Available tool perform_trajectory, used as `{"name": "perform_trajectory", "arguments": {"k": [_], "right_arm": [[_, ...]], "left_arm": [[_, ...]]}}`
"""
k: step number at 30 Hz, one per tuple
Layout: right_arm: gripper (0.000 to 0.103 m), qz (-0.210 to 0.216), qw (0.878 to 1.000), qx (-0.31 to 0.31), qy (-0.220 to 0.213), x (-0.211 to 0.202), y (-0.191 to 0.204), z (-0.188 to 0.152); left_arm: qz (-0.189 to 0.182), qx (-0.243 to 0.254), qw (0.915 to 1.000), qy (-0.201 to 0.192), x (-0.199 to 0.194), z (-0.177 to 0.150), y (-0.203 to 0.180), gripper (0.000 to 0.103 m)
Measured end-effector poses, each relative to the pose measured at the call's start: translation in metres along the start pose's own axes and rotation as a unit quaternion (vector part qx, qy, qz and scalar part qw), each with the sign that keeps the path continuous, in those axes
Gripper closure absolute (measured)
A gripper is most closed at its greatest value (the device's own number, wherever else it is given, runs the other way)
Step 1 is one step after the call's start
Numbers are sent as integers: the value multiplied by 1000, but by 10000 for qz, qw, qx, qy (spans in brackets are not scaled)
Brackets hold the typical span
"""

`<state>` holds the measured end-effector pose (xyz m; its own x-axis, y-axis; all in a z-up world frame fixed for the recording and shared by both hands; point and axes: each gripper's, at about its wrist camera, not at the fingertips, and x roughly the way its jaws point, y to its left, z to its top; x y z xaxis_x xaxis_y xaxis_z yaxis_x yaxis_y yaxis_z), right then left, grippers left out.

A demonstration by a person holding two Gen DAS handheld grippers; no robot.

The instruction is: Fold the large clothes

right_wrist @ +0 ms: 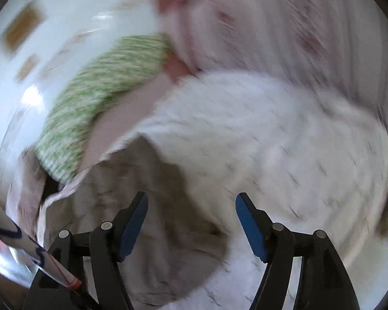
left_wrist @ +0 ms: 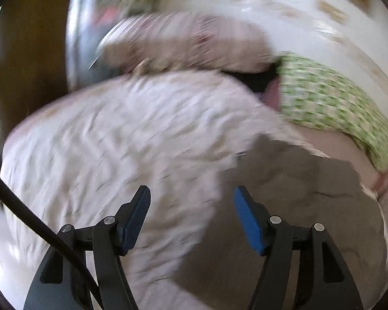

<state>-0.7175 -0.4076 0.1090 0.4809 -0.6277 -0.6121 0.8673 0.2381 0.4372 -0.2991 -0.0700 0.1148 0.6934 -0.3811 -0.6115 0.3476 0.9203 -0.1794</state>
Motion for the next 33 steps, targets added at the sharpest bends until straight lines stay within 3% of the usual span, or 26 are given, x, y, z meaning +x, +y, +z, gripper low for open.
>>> {"name": "perform_trajectory", "arguments": {"k": [3, 6, 9, 12, 16, 22, 25, 29, 33], "right_arm": [[36, 423, 9920, -1190, -93, 4, 63, -15], [41, 715, 9809, -1803, 141, 22, 106, -32], [45, 616, 9714, -2276, 269, 46, 137, -48], [47, 485, 9666, -2460, 525, 74, 150, -58], [44, 141, 9632, -2513, 949, 111, 143, -64], [42, 77, 9625, -2561, 895, 115, 146, -63], [42, 292, 9692, -2335, 721, 91, 136, -56], [42, 107, 9710, -2349, 441, 57, 121, -55], [37, 21, 9777, -2031, 526, 29, 94, -61]], "left_arm": [[-487, 849, 9946, -332, -16, -5, -58, 37], [-1016, 1613, 9805, -471, -23, -16, -115, 35], [-1397, 2292, 9632, -112, -10, -35, -163, 35], [-1232, 2535, 9588, 368, 19, -50, -184, 35], [-1134, 2533, 9581, 712, 46, -53, -184, 30], [-1099, 2482, 9591, 802, 64, -57, -185, 25], [-1192, 2359, 9624, 632, 47, -55, -176, 25], [-1157, 2307, 9654, 367, 9, -58, -153, 25], [-1035, 2064, 9728, 190, -26, -62, -123, 25]]}}
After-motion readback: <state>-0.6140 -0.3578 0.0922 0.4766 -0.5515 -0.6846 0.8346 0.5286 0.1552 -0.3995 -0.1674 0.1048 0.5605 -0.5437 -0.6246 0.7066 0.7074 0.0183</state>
